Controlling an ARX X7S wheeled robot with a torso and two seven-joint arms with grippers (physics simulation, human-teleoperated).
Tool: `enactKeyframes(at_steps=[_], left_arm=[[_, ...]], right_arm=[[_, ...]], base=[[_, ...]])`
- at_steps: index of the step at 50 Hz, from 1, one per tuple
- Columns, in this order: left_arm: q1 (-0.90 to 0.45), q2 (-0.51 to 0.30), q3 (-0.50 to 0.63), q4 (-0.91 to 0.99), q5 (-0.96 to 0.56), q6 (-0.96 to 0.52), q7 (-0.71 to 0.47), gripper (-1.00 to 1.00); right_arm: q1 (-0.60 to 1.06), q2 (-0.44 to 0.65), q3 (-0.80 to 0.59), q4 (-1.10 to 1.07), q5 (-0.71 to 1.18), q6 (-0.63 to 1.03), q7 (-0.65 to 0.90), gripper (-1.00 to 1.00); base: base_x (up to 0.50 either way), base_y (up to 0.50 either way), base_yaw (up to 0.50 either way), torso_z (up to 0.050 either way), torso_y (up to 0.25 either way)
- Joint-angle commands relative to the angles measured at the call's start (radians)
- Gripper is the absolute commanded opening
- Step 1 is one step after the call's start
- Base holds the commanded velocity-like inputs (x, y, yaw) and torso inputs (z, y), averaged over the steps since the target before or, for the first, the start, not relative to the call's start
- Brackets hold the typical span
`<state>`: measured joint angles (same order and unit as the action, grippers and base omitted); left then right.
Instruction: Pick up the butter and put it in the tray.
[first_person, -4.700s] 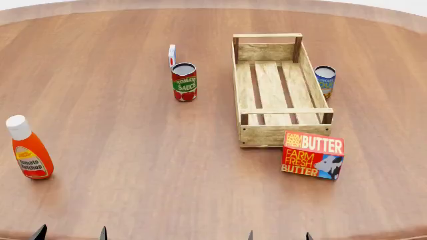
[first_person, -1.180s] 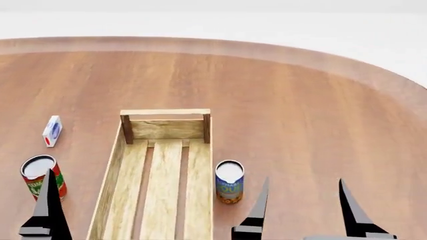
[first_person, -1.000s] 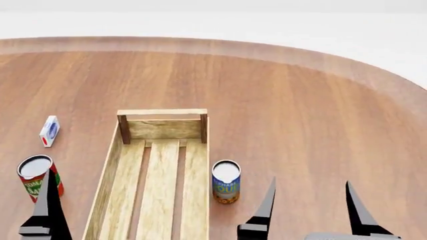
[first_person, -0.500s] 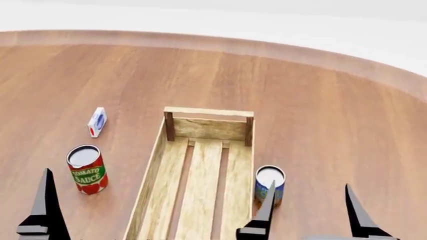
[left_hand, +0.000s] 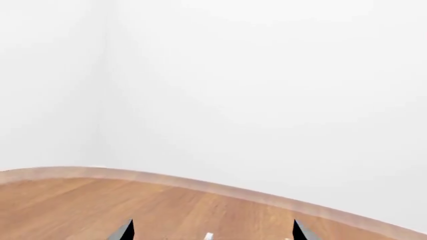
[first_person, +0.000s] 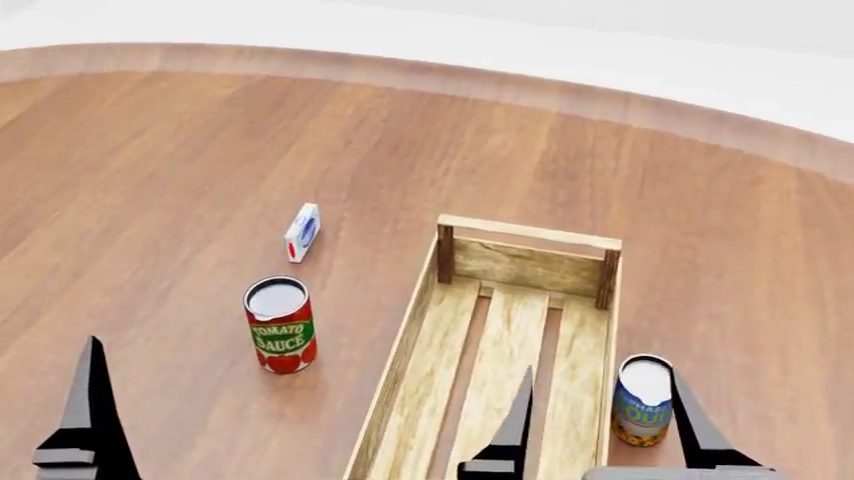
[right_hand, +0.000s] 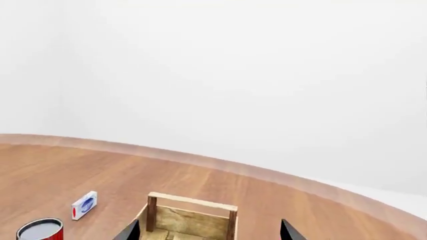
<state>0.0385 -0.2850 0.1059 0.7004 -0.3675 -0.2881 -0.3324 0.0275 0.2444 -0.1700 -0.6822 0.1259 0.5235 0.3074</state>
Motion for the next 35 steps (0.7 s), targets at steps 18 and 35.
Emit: enactKeyframes(at_steps=[18, 35], left_arm=[[0.001, -0.002, 0.016, -0.052, 0.001, 0.031, -0.005, 1.0], [-0.004, -0.012, 0.02, -0.04, -0.007, 0.022, -0.016, 1.0]], right_arm=[[-0.083, 0.168, -0.056, -0.045, 0.128, -0.138, -0.232, 1.0], [-0.204, 0.319, 0.044, 0.009, 0.334, -0.284, -0.474, 1.0]], base=[[0.0, 0.0, 0.0, 0.0, 0.0], [0.0, 0.0, 0.0, 0.0, 0.0]])
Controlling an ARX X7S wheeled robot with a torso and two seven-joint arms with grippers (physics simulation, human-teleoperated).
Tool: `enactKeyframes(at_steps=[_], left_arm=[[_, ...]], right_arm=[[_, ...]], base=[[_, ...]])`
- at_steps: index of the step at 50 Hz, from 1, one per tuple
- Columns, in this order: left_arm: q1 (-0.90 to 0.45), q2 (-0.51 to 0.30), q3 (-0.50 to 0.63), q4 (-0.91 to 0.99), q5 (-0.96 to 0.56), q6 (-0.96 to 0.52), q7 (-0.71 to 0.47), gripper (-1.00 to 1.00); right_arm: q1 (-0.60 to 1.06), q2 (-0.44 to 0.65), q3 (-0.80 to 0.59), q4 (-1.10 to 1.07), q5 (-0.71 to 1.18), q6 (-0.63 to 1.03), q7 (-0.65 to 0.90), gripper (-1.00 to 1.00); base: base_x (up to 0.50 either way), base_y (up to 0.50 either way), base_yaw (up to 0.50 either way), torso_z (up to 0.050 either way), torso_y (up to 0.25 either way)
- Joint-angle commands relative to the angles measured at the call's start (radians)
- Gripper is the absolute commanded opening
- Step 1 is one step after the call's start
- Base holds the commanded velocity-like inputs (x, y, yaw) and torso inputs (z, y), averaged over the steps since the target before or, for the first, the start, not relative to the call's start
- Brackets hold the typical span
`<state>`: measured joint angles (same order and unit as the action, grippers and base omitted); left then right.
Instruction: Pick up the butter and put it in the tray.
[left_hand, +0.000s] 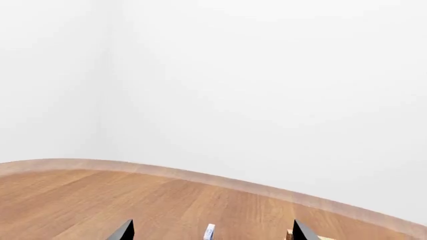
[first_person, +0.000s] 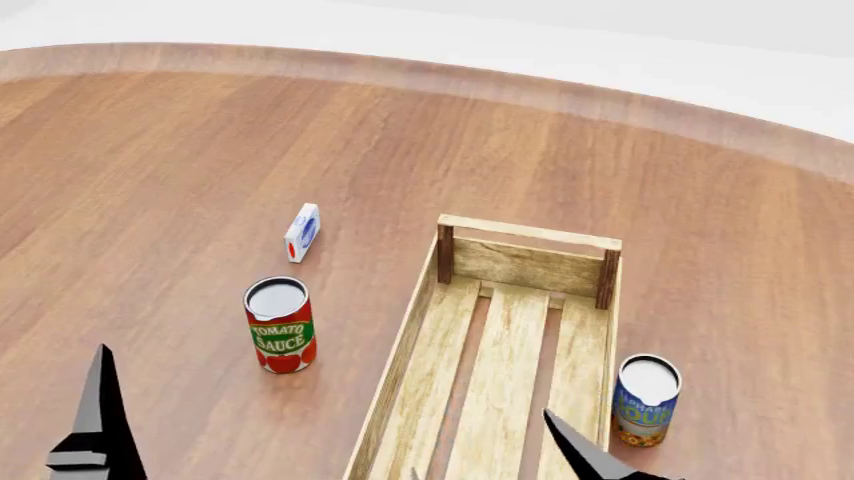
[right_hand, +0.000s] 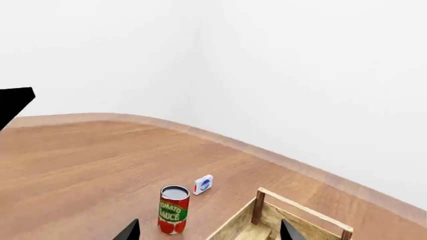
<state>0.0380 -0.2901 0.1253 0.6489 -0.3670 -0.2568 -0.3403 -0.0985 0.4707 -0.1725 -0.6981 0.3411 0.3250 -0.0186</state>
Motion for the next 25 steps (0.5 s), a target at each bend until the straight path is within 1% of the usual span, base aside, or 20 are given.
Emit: enactKeyframes(at_steps=[1, 7, 11, 13, 15, 16, 17, 20, 22, 25], left_arm=[[-0.003, -0.008, -0.003, 0.014, -0.011, -0.009, -0.01, 1.0], [-0.002, -0.015, -0.014, 0.025, -0.021, -0.009, -0.015, 1.0], [-0.004, -0.016, -0.015, 0.028, -0.026, -0.013, -0.018, 1.0], [-0.003, -0.016, -0.013, 0.028, -0.024, -0.011, -0.019, 1.0], [-0.002, -0.018, -0.014, 0.033, -0.026, -0.013, -0.021, 1.0], [-0.002, -0.017, -0.013, 0.031, -0.025, -0.011, -0.021, 1.0], [-0.002, -0.017, -0.011, 0.028, -0.024, -0.009, -0.02, 1.0], [-0.002, -0.018, -0.01, 0.03, -0.023, -0.011, -0.023, 1.0], [0.0, -0.018, -0.008, 0.028, -0.022, -0.007, -0.022, 1.0], [0.0, -0.019, -0.006, 0.026, -0.021, -0.007, -0.024, 1.0]], right_arm=[[-0.087, 0.109, 0.053, 0.025, 0.141, -0.086, -0.169, 1.0], [-0.128, 0.215, 0.075, -0.028, 0.212, -0.045, -0.239, 1.0], [-0.124, 0.261, 0.105, -0.035, 0.271, 0.005, -0.242, 1.0], [-0.123, 0.276, 0.111, -0.037, 0.275, 0.022, -0.236, 1.0], [-0.125, 0.314, 0.089, -0.034, 0.234, 0.051, -0.244, 1.0], [-0.127, 0.313, 0.102, -0.032, 0.259, 0.05, -0.245, 1.0], [-0.125, 0.325, 0.114, -0.041, 0.29, 0.068, -0.245, 1.0], [-0.112, 0.385, 0.104, -0.061, 0.275, 0.136, -0.237, 1.0], [-0.115, 0.406, 0.114, -0.063, 0.302, 0.149, -0.253, 1.0], [-0.086, 0.453, 0.122, -0.077, 0.328, 0.214, -0.245, 1.0]], base=[[0.0, 0.0, 0.0, 0.0, 0.0], [0.0, 0.0, 0.0, 0.0, 0.0], [0.0, 0.0, 0.0, 0.0, 0.0], [0.0, 0.0, 0.0, 0.0, 0.0], [0.0, 0.0, 0.0, 0.0, 0.0], [0.0, 0.0, 0.0, 0.0, 0.0], [0.0, 0.0, 0.0, 0.0, 0.0], [0.0, 0.0, 0.0, 0.0, 0.0], [0.0, 0.0, 0.0, 0.0, 0.0], [0.0, 0.0, 0.0, 0.0, 0.0]])
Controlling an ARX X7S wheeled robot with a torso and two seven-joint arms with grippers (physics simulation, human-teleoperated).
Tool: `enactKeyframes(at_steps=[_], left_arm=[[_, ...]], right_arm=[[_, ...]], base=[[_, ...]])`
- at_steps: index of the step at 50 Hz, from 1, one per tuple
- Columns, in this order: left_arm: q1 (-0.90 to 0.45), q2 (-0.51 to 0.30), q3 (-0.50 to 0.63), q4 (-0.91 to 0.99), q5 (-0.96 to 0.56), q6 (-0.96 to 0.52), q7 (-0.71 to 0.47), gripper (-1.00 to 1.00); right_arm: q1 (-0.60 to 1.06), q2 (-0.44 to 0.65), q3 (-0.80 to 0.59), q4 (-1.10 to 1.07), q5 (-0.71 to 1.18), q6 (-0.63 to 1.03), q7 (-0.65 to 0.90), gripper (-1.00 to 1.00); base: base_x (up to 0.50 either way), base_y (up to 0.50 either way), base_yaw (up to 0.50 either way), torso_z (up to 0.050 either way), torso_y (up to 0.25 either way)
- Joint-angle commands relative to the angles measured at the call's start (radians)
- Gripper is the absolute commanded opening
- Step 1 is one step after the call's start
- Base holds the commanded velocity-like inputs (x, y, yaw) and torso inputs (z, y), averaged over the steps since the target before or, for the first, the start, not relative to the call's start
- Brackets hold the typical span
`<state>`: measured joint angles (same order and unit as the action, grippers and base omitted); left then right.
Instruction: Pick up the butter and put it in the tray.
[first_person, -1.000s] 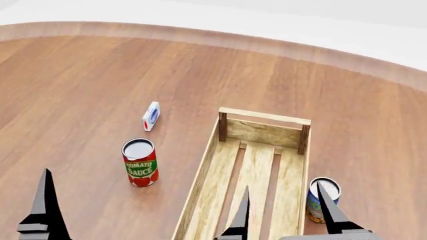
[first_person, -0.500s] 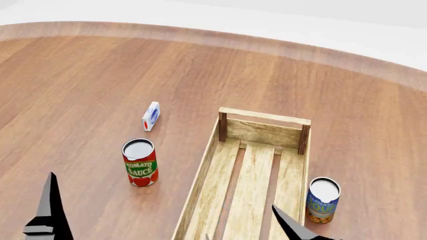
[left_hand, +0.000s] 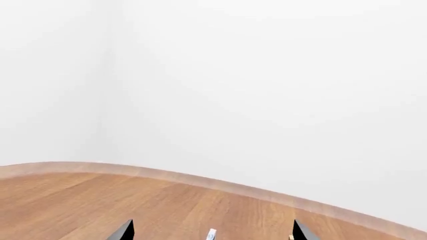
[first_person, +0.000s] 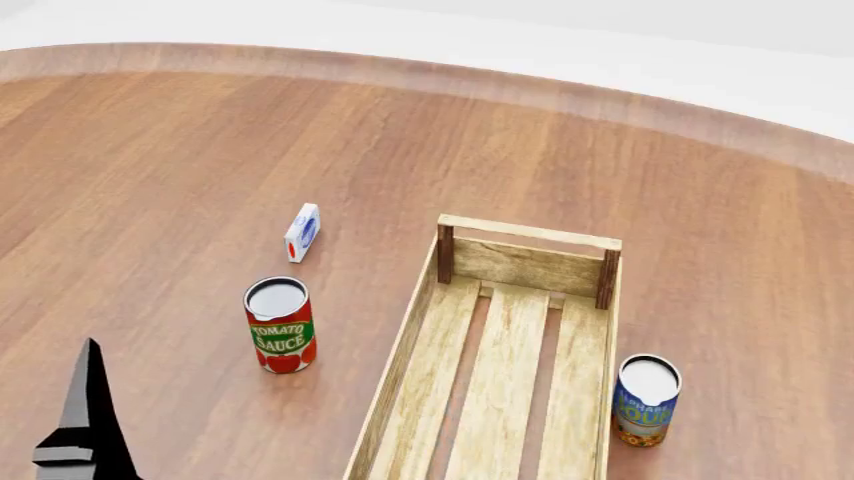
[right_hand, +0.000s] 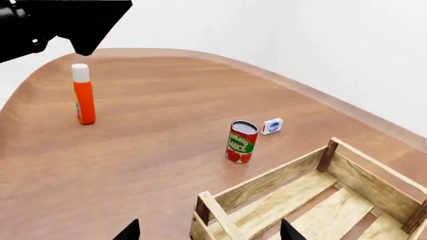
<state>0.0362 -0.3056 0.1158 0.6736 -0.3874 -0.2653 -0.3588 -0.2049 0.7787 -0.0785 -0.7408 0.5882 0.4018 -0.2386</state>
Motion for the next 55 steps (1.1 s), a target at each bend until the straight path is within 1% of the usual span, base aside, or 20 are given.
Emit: enactKeyframes(at_steps=[1, 4, 8, 13, 15, 26, 32, 44, 49, 55], left_arm=[[0.002, -0.003, 0.005, 0.0, 0.0, 0.004, -0.005, 1.0], [0.003, -0.005, 0.005, 0.001, -0.001, 0.003, -0.007, 1.0], [0.003, -0.006, 0.005, 0.001, -0.002, 0.004, -0.008, 1.0], [0.004, -0.008, 0.005, 0.001, -0.004, 0.005, -0.011, 1.0], [0.004, -0.009, 0.005, 0.0, -0.005, 0.005, -0.011, 1.0], [-0.002, -0.013, -0.001, 0.001, -0.017, 0.0, -0.019, 1.0], [-0.005, -0.014, -0.002, -0.006, -0.019, 0.004, -0.02, 1.0], [-0.004, -0.018, 0.0, -0.002, -0.026, 0.003, -0.024, 1.0], [-0.002, -0.018, 0.004, -0.007, -0.025, 0.008, -0.024, 1.0], [-0.004, -0.02, 0.008, -0.011, -0.021, 0.009, -0.025, 1.0]], right_arm=[[0.032, 0.163, 0.036, -0.04, 0.101, 0.156, -0.03, 1.0], [0.088, 0.197, 0.025, -0.056, 0.098, 0.219, -0.009, 1.0], [0.16, 0.238, 0.004, -0.076, 0.127, 0.288, -0.024, 1.0], [0.278, 0.269, -0.082, -0.105, 0.149, 0.382, -0.083, 1.0], [0.29, 0.28, -0.108, -0.114, 0.126, 0.369, -0.116, 1.0], [0.413, 0.319, -0.166, -0.133, 0.215, 0.491, -0.211, 1.0], [0.404, 0.344, -0.163, -0.126, 0.25, 0.503, -0.237, 1.0], [0.368, 0.388, -0.149, -0.107, 0.275, 0.516, -0.234, 1.0], [0.384, 0.402, -0.145, -0.102, 0.297, 0.542, -0.236, 1.0], [0.452, 0.405, -0.188, -0.095, 0.283, 0.599, -0.269, 1.0]], base=[[0.0, 0.0, 0.0, 0.0, 0.0], [0.0, 0.0, 0.0, 0.0, 0.0], [0.0, 0.0, 0.0, 0.0, 0.0], [0.0, 0.0, 0.0, 0.0, 0.0], [0.0, 0.0, 0.0, 0.0, 0.0], [0.0, 0.0, 0.0, 0.0, 0.0], [0.0, 0.0, 0.0, 0.0, 0.0], [0.0, 0.0, 0.0, 0.0, 0.0], [0.0, 0.0, 0.0, 0.0, 0.0], [0.0, 0.0, 0.0, 0.0, 0.0]])
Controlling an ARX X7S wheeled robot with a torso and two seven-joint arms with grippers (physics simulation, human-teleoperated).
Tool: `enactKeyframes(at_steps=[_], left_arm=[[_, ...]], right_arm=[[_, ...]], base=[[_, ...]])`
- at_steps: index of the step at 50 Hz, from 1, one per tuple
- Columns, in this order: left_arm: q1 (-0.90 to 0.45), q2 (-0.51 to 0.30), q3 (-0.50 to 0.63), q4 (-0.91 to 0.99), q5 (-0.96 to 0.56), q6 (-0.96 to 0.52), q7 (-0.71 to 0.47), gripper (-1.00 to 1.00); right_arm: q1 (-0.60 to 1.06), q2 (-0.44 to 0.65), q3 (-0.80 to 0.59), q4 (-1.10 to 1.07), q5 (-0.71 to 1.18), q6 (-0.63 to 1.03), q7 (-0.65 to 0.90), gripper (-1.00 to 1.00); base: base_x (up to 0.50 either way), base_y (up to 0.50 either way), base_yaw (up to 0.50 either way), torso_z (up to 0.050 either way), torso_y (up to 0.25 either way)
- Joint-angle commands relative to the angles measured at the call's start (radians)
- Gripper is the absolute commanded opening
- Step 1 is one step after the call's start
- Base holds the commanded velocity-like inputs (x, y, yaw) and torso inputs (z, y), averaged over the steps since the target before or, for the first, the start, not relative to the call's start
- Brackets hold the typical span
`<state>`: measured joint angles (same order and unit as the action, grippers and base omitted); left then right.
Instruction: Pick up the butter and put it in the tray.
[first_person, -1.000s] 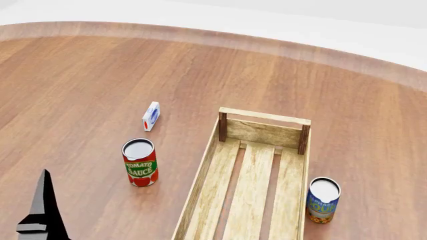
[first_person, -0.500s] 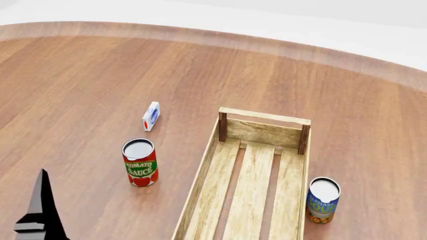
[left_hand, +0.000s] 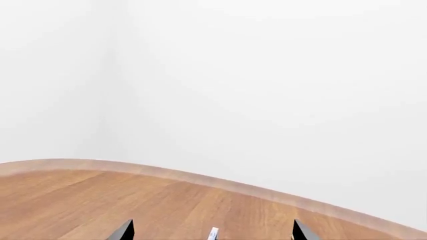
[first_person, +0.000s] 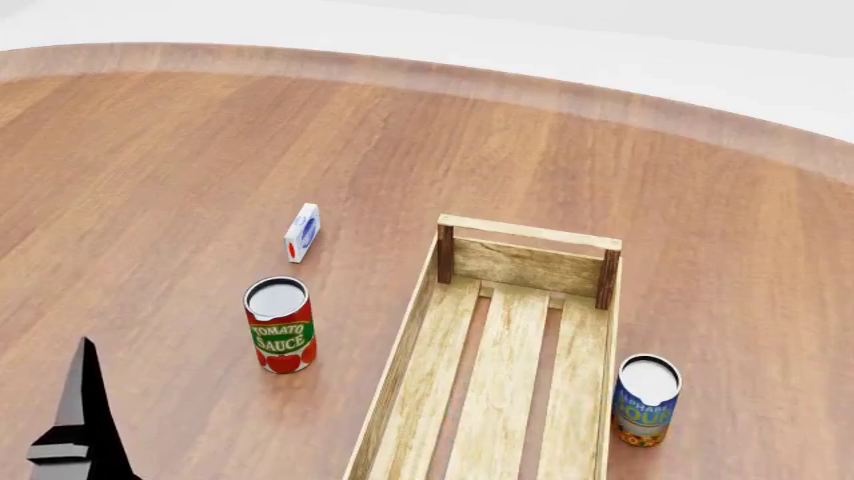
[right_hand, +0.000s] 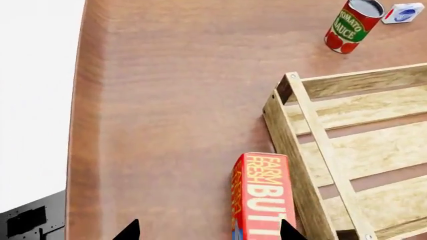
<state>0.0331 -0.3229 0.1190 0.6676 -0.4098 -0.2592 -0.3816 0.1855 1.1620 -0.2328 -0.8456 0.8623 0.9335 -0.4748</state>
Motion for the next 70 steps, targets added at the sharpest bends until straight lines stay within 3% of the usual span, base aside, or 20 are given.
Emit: enactKeyframes(at_steps=[1, 21, 43, 70], left_arm=[[0.0, -0.002, 0.007, -0.011, 0.004, 0.009, -0.001, 1.0], [0.001, -0.003, 0.02, -0.046, 0.019, 0.032, 0.001, 1.0], [-0.001, -0.012, 0.025, -0.04, 0.013, 0.024, -0.01, 1.0], [0.002, -0.015, 0.027, -0.061, 0.008, 0.046, -0.01, 1.0]], right_arm=[[0.088, 0.02, -0.049, 0.012, 0.003, 0.087, -0.046, 1.0], [0.341, -0.042, -0.249, 0.115, -0.147, 0.21, -0.199, 1.0], [0.375, -0.069, -0.277, 0.167, -0.185, 0.205, -0.198, 1.0], [0.412, -0.088, -0.483, 0.261, -0.367, 0.17, -0.245, 1.0]], base=[[0.0, 0.0, 0.0, 0.0, 0.0], [0.0, 0.0, 0.0, 0.0, 0.0], [0.0, 0.0, 0.0, 0.0, 0.0], [0.0, 0.0, 0.0, 0.0, 0.0]])
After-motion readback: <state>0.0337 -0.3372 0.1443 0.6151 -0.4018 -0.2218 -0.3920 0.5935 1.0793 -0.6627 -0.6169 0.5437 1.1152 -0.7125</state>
